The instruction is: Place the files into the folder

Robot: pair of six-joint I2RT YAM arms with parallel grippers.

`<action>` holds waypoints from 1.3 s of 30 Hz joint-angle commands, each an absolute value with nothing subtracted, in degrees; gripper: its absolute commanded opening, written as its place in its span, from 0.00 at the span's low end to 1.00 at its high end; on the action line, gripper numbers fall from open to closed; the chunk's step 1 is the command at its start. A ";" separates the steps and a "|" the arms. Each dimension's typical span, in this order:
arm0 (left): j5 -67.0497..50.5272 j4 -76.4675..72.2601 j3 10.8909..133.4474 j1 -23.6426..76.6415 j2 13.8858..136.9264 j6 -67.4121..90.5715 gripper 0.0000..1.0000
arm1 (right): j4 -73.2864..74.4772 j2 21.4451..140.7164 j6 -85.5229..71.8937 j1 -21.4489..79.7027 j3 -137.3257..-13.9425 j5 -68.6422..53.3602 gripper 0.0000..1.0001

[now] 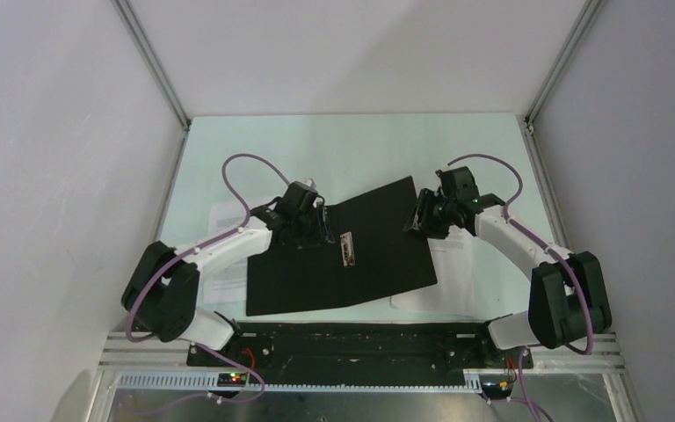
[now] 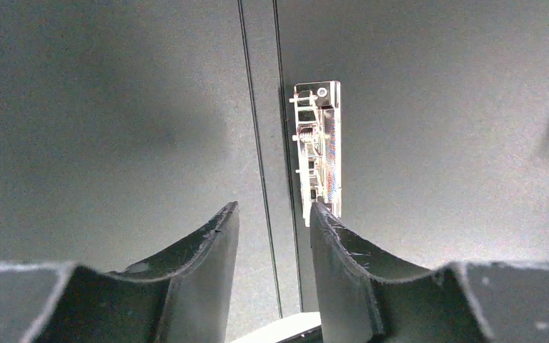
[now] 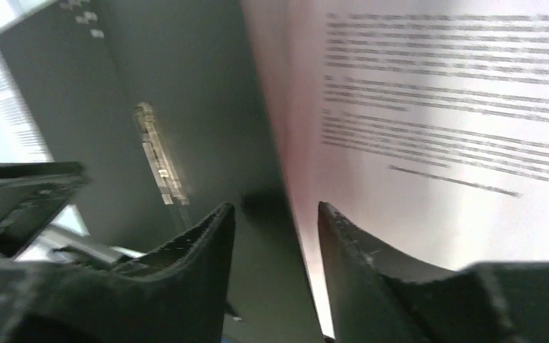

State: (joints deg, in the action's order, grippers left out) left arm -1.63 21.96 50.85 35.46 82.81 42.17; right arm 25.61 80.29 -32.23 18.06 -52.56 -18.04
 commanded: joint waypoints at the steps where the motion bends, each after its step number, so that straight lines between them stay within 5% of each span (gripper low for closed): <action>1: -0.19 18.49 51.74 35.76 84.54 42.50 0.46 | 31.22 79.70 -31.27 18.31 -51.77 -4.88 0.61; 7: -1.12 17.83 53.23 34.81 86.67 41.93 0.42 | 37.73 74.25 -31.11 19.36 -55.92 8.48 0.71; 16: -5.20 15.88 52.17 33.02 87.53 42.95 0.45 | 28.75 87.85 -32.98 39.38 -62.47 -1.97 0.53; 22: -14.04 13.74 59.44 28.01 93.97 45.00 0.46 | 20.48 96.64 -37.11 46.65 -63.41 -4.84 0.51; 31: -20.78 13.74 70.00 26.23 106.90 42.45 0.46 | 23.52 101.33 -36.91 54.73 -65.56 14.90 0.54; 39: -20.62 13.83 69.53 24.45 106.36 43.55 0.45 | 24.08 106.88 -32.31 56.24 -69.68 18.32 0.58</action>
